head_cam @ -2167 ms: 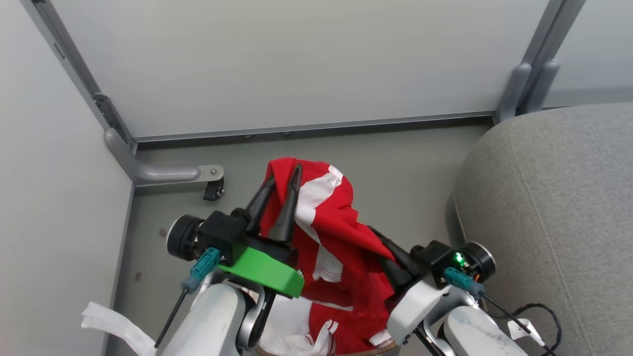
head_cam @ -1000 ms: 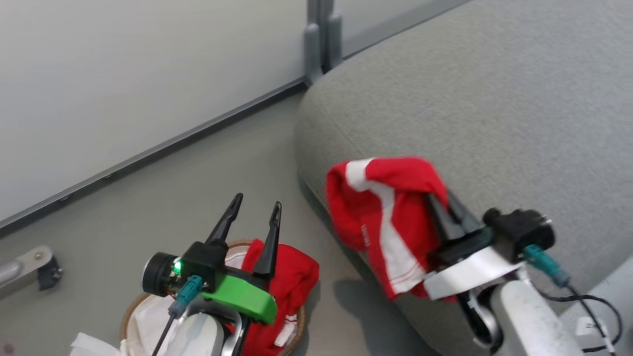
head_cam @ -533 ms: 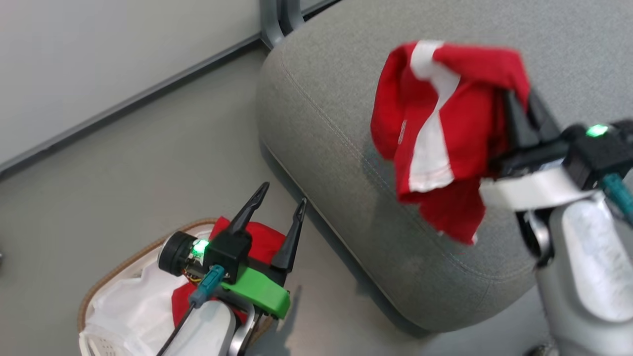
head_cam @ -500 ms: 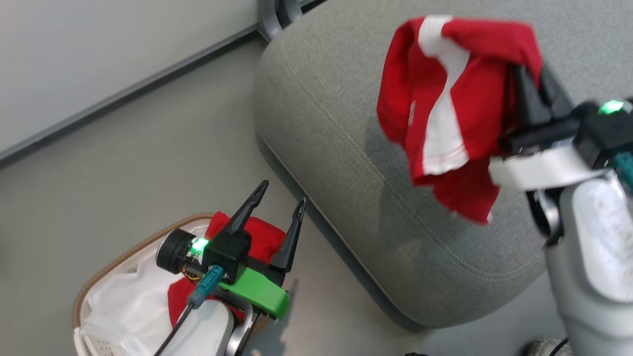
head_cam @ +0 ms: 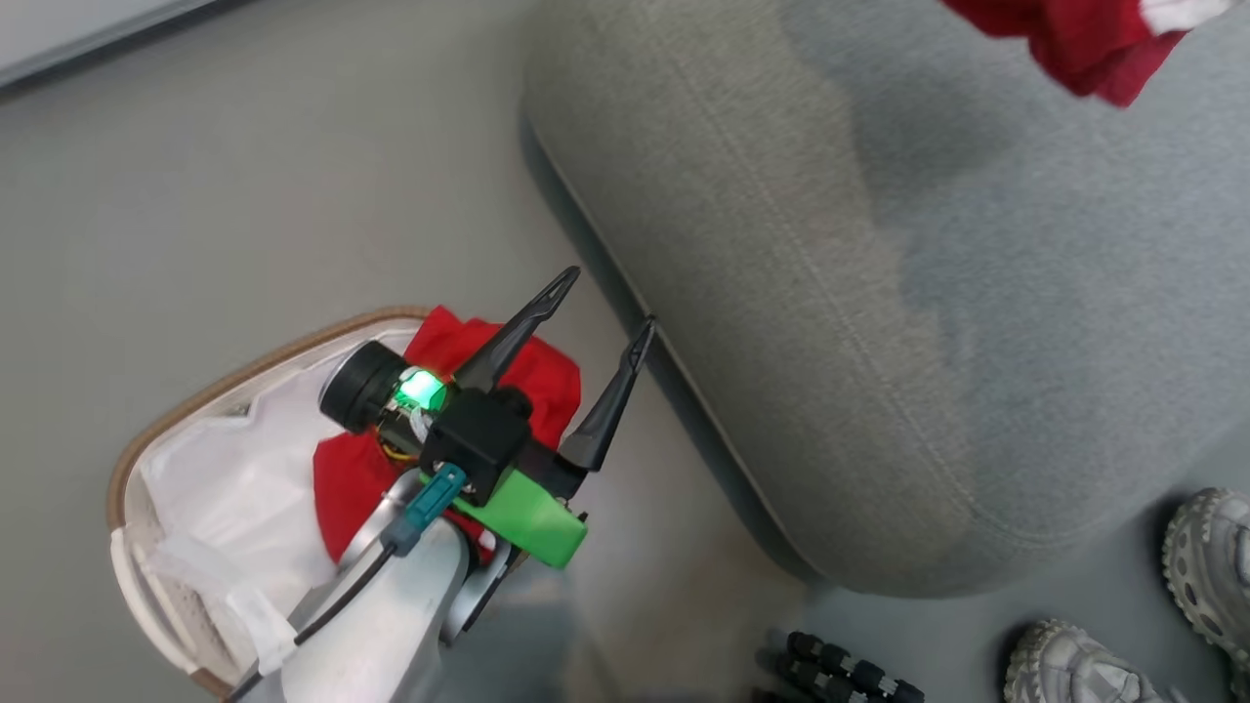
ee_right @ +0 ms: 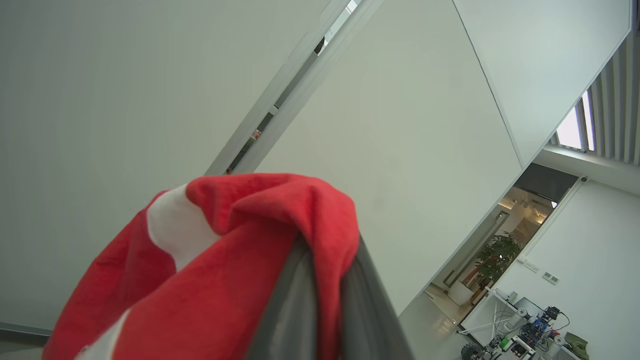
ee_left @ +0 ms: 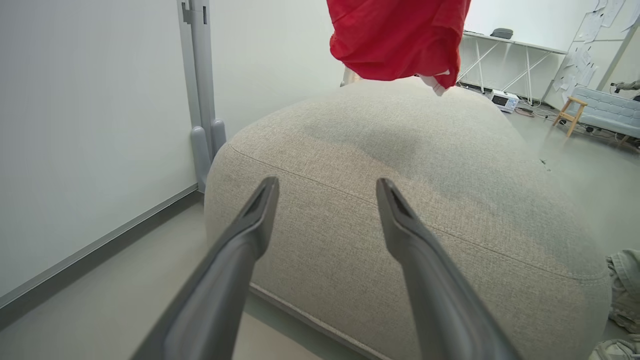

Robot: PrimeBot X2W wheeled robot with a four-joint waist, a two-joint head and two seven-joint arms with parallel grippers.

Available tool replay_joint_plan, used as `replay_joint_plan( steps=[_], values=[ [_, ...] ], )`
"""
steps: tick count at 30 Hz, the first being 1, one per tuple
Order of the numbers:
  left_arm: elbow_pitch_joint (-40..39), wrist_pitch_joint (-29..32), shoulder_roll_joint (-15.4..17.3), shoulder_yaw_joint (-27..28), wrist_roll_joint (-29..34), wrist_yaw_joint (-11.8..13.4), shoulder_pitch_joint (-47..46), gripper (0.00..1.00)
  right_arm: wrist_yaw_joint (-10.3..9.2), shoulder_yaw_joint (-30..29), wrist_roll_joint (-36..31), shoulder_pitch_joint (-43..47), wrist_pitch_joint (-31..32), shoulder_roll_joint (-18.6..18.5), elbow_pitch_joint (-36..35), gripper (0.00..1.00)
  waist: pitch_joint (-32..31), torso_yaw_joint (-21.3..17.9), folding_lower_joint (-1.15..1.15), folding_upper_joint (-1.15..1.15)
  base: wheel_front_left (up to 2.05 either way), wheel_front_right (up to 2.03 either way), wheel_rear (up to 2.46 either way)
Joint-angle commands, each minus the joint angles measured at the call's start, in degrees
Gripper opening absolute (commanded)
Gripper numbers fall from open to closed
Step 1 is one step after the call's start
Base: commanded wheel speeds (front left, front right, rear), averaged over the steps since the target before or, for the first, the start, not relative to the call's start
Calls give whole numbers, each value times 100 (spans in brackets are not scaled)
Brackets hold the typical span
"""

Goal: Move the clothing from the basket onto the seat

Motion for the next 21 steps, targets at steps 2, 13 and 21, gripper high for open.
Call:
replay_joint_plan(
  steps=[2, 13, 21],
  values=[
    [-32, -1, 86, -44, -46, -23, -252, 100, -8, -225, -32, -246, -20, -76, 230, 0, 633, 637, 0, 0, 0, 0, 0],
    [51, -1, 217, -73, -145, -23, -450, 100, -8, -1336, -617, 154, -19, 259, 1695, 0, 969, 1012, 0, 0, 0, 0, 0],
    [148, -1, 91, -143, -204, -23, -246, 100, -8, -2502, -948, 1042, -19, 669, 2320, 100, 662, 974, 0, 0, 0, 0, 0]
  ],
)
